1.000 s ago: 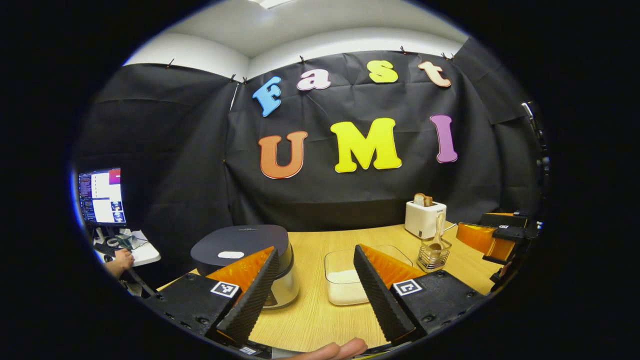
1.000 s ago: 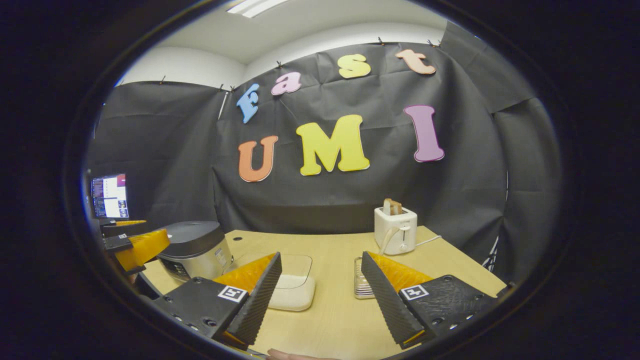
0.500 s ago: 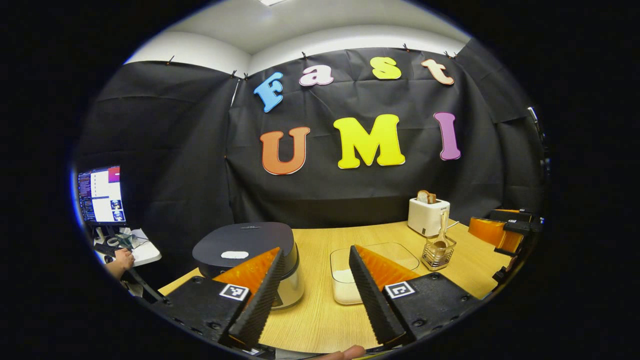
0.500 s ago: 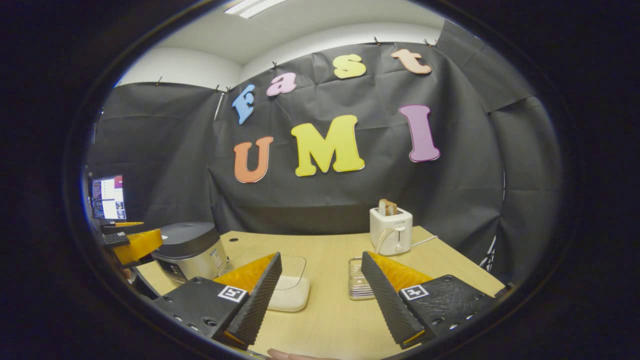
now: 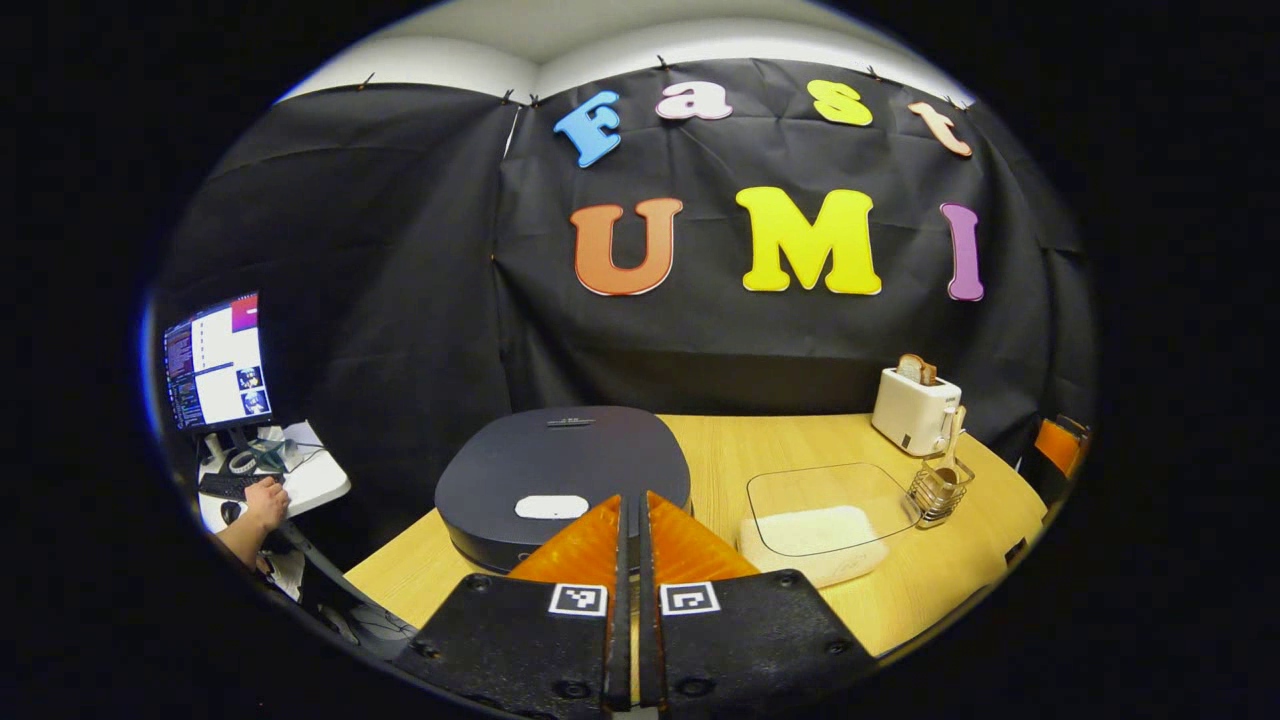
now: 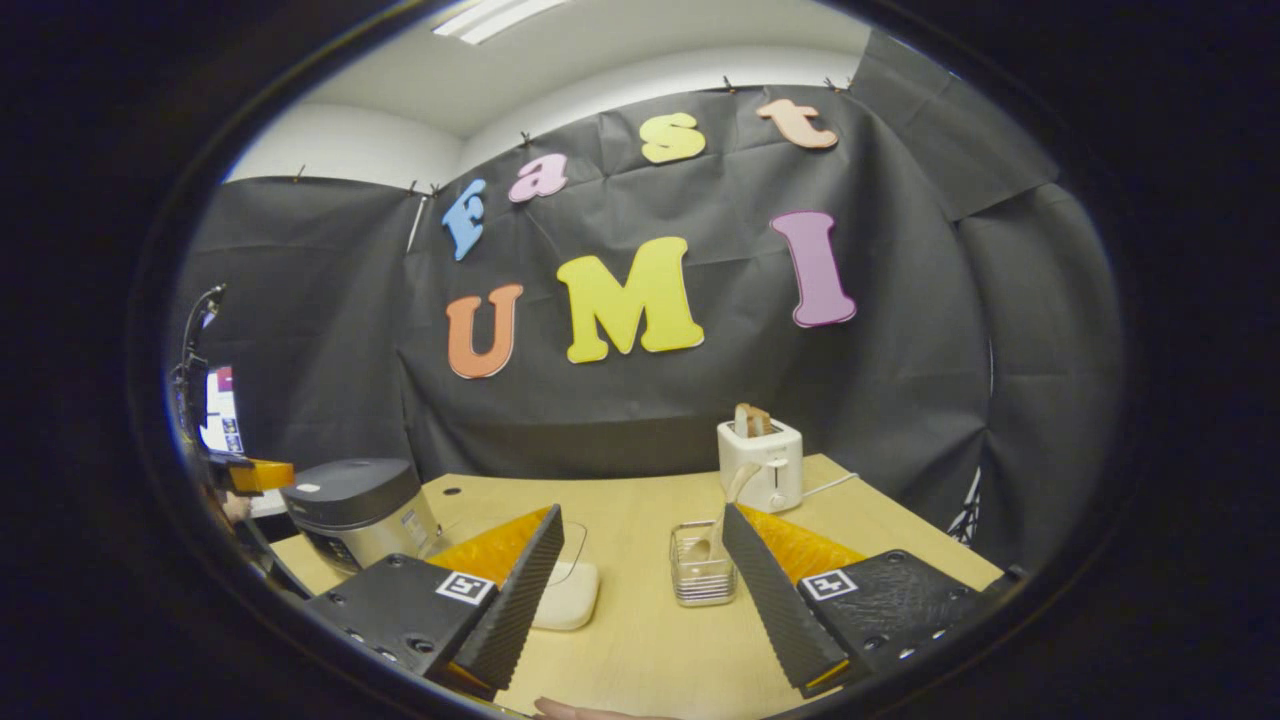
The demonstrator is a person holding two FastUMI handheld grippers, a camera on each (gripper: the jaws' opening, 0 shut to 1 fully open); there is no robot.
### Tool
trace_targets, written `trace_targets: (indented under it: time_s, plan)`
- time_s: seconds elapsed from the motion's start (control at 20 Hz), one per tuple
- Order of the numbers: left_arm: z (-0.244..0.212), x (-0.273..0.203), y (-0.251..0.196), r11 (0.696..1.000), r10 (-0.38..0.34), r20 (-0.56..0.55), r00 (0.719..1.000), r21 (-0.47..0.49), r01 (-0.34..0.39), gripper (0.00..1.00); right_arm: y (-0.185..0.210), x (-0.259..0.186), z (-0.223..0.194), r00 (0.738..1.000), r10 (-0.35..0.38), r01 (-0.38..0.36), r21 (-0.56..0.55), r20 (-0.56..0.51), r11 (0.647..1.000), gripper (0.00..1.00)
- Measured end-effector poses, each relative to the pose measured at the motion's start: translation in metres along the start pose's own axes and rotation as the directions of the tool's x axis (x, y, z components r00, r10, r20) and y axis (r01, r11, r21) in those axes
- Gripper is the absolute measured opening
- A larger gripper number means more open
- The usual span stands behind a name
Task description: Close the left gripper, press the button to open the rice cooker; take a wooden spoon from the chopstick holder with the right hand, scoop a spoonful of rice and pour it into the rice cooker, then put the wooden spoon back into the chopstick holder.
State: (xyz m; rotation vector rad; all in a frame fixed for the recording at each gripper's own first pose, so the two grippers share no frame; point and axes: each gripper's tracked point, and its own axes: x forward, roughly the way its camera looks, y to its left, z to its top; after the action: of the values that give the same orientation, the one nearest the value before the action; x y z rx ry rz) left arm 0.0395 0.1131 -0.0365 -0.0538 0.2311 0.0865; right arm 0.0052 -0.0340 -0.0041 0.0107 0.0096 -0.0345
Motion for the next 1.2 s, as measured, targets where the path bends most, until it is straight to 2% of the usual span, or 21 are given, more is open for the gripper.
trace_targets:
  time_s: [0.05,0.2,0.25,0.3,0.6,0.8,1.0,1.2]
  plan:
    - [-0.001,0.005,0.007,1.0,0.016,-0.03,0.999,-0.011,-0.016,0.03,-0.001,0.0,-0.001,1.0,-0.001,0.001,0.008,-0.001,1.0,0.95]
    - [-0.001,0.019,0.02,0.999,0.048,-0.083,0.995,0.003,-0.048,0.03,-0.006,0.001,-0.001,1.0,-0.004,0.004,0.022,-0.005,1.0,0.95]
    - [-0.004,0.025,0.025,0.999,0.052,-0.101,0.994,0.009,-0.051,0.03,-0.007,0.002,-0.001,1.0,-0.005,0.005,0.024,-0.008,1.0,1.0]
    - [-0.006,0.028,0.026,0.999,0.053,-0.116,0.992,0.01,-0.052,0.03,-0.008,0.002,-0.001,1.0,-0.007,0.008,0.025,-0.011,1.0,0.95]
    - [-0.021,0.046,0.035,0.997,0.073,-0.189,0.979,0.0,-0.074,0.03,-0.011,0.003,-0.002,1.0,-0.008,0.008,0.031,-0.013,0.999,0.95]
    - [-0.021,0.045,0.035,0.997,0.071,-0.184,0.98,-0.005,-0.074,0.03,-0.013,0.004,-0.001,1.0,-0.007,0.008,0.038,-0.016,0.999,0.95]
    - [-0.025,0.046,0.036,0.996,0.074,-0.213,0.974,0.062,-0.062,0.03,-0.013,0.003,-0.001,1.0,-0.011,0.011,0.048,-0.02,0.999,0.95]
    - [-0.026,0.045,0.038,0.987,0.118,-0.213,0.97,0.132,-0.091,0.03,-0.009,0.001,-0.002,1.0,0.003,-0.002,0.052,-0.019,0.999,0.95]
